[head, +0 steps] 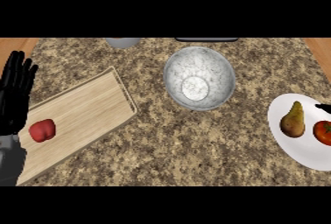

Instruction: Pick the tomato from the plate and place it in the bowl

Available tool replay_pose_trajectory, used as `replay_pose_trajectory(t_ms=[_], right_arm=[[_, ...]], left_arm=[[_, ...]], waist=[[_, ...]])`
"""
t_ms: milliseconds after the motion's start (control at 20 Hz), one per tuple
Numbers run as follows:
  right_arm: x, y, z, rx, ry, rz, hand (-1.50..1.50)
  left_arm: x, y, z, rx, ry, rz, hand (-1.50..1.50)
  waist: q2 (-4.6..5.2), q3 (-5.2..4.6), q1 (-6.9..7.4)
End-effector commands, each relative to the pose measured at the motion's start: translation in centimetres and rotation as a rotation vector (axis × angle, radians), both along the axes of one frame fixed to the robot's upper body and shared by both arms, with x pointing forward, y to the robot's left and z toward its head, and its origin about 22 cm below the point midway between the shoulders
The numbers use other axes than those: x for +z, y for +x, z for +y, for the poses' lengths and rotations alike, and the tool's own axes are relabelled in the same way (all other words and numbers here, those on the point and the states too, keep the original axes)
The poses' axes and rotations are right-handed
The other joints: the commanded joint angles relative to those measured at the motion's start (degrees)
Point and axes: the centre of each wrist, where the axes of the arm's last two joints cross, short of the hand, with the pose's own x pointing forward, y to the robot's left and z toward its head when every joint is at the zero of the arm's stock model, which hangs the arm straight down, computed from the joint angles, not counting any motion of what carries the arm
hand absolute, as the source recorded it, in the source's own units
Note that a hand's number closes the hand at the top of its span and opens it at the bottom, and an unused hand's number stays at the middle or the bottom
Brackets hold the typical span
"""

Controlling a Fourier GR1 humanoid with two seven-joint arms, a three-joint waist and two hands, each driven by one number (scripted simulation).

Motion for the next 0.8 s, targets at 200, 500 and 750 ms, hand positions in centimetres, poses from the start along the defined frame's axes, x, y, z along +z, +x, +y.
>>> replay_pose_trajectory(t_ms=[200,500,750], right_arm=[[-2.2,0.6,-0.5,-0.005,0.003,0.027,-1.50],[-3.1,1.1,-2.3,-0.065,-0.035,0.039,-1.50],[-3.6,0.1,-3.6,-0.087,-0.060,0.071,-1.50]], left_arm=[[-1.1,1.5,0.1,-0.009,0.007,0.009,0.00],[-0.2,-0.1,0.7,-0.011,-0.008,0.006,0.00],[-0.7,0.9,-0.6,-0.002,-0.002,-0.005,0.00]], waist=[[0.08,-0.01,-0.07],[0.09,0.02,0.40],[0.05,0.00,0.08]])
